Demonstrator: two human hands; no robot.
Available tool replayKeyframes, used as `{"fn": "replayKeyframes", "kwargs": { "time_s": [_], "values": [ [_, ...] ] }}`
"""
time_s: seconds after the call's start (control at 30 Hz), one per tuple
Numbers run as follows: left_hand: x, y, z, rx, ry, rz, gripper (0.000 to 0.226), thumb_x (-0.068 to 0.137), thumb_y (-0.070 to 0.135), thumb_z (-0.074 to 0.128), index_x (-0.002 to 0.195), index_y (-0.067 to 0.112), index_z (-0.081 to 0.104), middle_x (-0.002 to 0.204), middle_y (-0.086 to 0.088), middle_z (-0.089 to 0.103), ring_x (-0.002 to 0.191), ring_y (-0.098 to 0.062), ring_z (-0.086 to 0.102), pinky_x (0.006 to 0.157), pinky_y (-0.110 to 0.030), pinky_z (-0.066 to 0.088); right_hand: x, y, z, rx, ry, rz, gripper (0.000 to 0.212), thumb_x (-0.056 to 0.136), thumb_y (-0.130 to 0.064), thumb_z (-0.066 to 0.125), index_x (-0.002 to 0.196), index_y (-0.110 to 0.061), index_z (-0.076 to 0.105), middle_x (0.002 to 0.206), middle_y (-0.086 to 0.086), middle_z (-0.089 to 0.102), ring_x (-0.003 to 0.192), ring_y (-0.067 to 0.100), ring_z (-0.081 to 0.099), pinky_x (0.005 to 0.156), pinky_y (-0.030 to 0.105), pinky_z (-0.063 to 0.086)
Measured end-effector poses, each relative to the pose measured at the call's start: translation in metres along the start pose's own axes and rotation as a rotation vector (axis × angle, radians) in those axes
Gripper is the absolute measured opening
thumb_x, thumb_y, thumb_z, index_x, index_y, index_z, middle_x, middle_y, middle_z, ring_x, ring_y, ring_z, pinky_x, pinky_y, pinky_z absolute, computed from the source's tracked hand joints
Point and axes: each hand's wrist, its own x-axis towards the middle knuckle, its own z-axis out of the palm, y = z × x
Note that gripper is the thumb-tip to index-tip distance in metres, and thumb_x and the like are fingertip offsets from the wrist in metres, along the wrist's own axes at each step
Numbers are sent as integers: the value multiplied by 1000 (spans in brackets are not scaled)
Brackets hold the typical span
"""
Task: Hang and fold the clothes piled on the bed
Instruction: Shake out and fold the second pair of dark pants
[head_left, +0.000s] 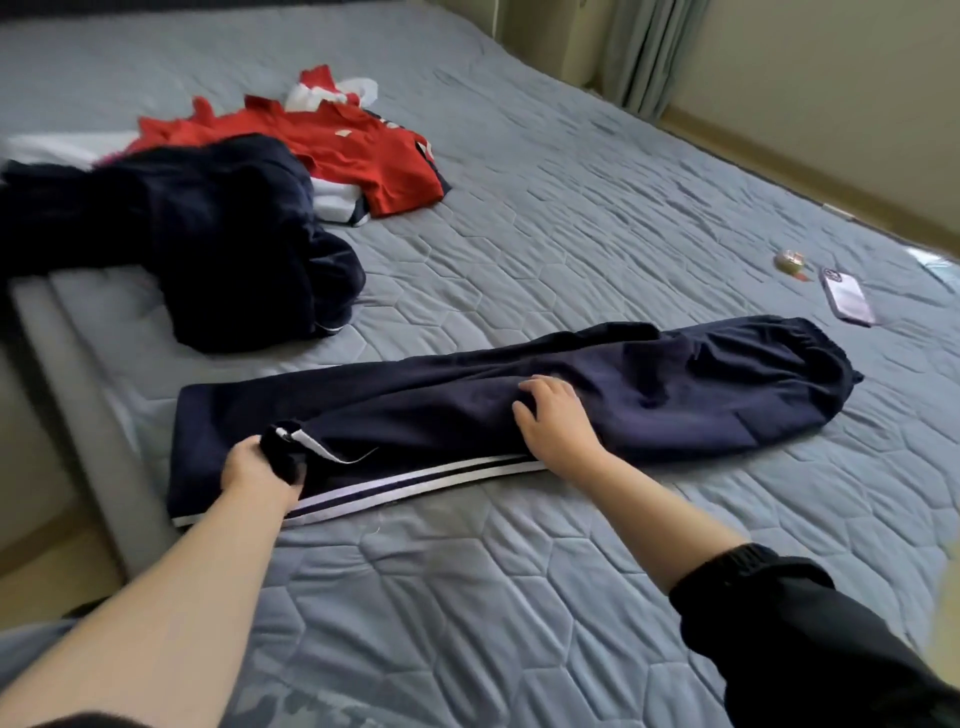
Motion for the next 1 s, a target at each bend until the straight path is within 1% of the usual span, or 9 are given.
{"fn": "replayKeyframes", "kwargs": {
  "time_s": [0.17,0.27,0.4,0.5,0.57,0.63,0.77,0.9,1.0],
  "values": [
    [0,13,-4,129,88,83,7,81,9,58,85,15,59,79,-4,55,68,-18,54,64,-32,51,-5,-20,36,-112,-173,-79,65,86,-47,59,141,-16,39,149,5,36,140,23,25,116,38,18],
    [1,11,-8,213,-11,140,27,83,4,56,103,19,65,81,-3,58,70,-18,56,72,-32,50,-5,-24,49,-206,-250,-73,67,85,-41,62,141,-16,36,149,6,35,138,24,28,114,39,22],
    [-9,25,-4,773,-84,964,45,70,-15,45,92,16,71,88,1,60,91,-21,61,78,-23,45,-3,-34,57,-157,-161,-117,54,86,-27,58,135,-9,45,138,9,46,128,28,39,108,34,31],
    [-13,36,-6,1004,-98,1507,47,61,-10,39,87,8,74,86,-6,63,93,-32,56,85,-36,46,-3,-39,63,-98,-68,-167,49,86,-24,57,131,-6,51,137,11,49,127,28,41,108,33,31],
    [-7,35,-13,1023,58,1307,51,69,-8,41,108,9,70,110,-13,62,106,-35,53,93,-42,45,-5,-42,68,-86,-22,-174,51,86,-27,58,132,-6,51,140,11,47,130,27,39,110,33,29],
    [3,29,-21,959,203,844,51,82,3,49,132,14,53,131,-12,49,117,-34,49,99,-45,43,-6,-46,73,-98,-21,-184,61,84,-33,62,137,-9,45,145,10,41,134,27,34,113,33,24],
    [3,30,-22,615,111,271,50,91,29,50,137,9,41,114,-12,58,97,-33,60,87,-42,49,-7,-54,80,-233,-101,-264,84,76,-48,64,146,-16,32,152,6,31,140,23,25,116,37,17],
    [2,29,-18,326,-165,121,24,95,20,51,118,15,51,99,-8,60,82,-23,64,73,-37,48,-2,-64,76,-358,-139,-330,72,76,-31,63,141,-11,40,141,9,46,130,29,40,111,42,24],
    [3,35,-8,257,-192,331,21,88,-1,49,98,15,58,84,-5,61,75,-20,60,67,-31,48,5,-72,64,-291,99,-490,33,62,3,63,95,-2,65,87,12,66,80,34,61,84,41,46]
  ]
}}
